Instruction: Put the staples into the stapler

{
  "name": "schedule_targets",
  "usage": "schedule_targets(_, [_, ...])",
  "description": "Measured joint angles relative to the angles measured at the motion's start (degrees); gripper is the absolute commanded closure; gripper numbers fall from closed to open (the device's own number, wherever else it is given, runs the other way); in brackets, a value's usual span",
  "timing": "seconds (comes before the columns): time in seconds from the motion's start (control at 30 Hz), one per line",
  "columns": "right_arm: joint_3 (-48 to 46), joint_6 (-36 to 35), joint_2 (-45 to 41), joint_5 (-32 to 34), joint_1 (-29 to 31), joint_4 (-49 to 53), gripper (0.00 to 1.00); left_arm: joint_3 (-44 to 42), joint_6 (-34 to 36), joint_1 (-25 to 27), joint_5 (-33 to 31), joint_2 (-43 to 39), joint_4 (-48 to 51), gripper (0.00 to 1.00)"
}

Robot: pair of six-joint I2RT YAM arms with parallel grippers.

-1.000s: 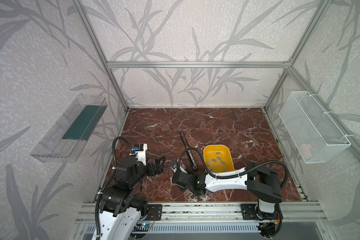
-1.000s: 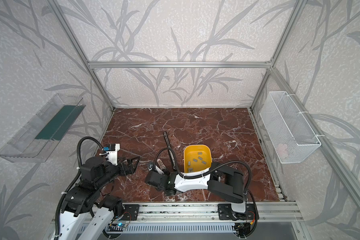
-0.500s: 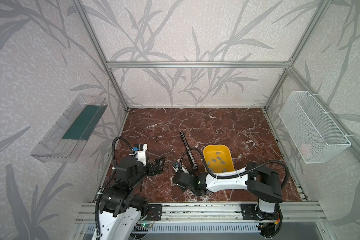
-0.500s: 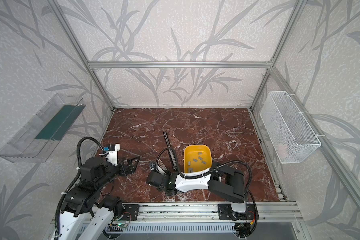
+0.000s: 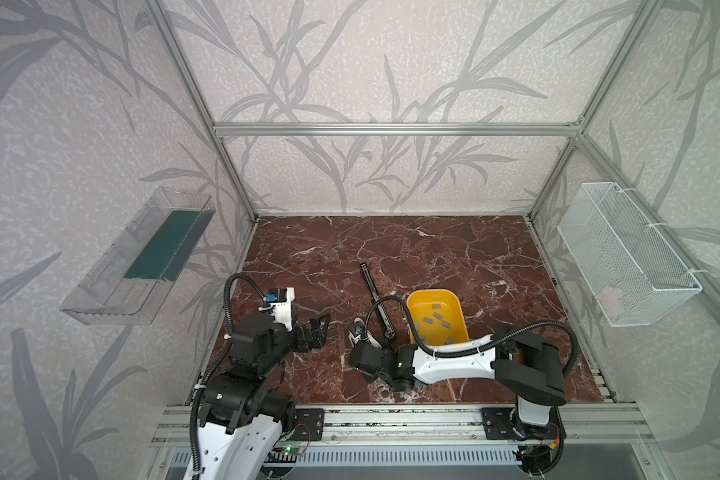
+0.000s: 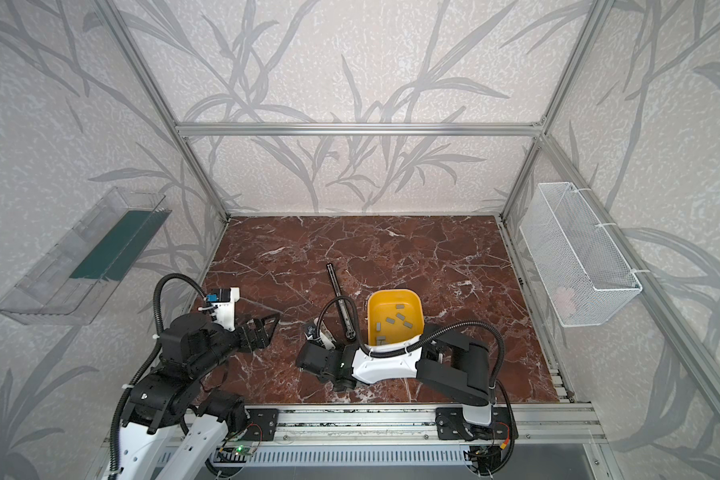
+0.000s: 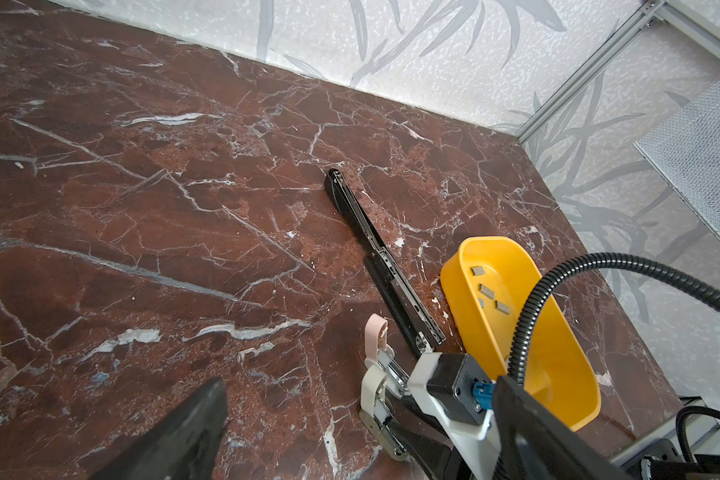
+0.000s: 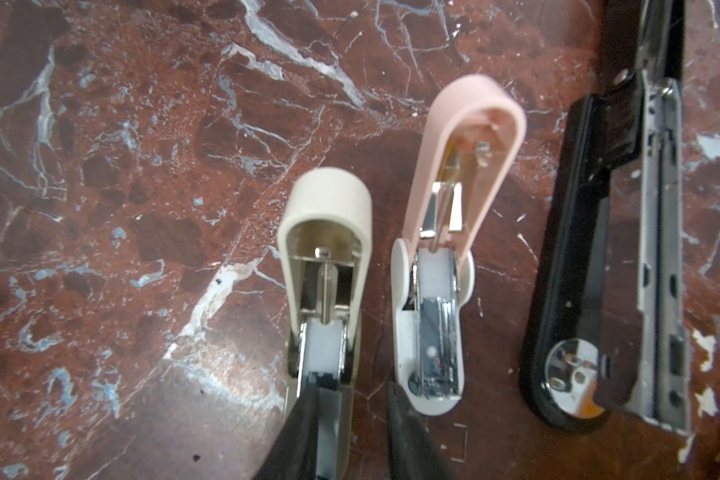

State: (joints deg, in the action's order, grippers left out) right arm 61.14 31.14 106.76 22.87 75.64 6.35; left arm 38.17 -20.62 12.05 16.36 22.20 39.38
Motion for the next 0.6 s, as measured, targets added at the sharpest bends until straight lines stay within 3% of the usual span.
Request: schedule_targets(0.6, [-4.0,9.4,-1.5,-8.1,-2.0,-5.3,0.75,0.0,0.0,0.0,0.0,0.0,0.0,0.01])
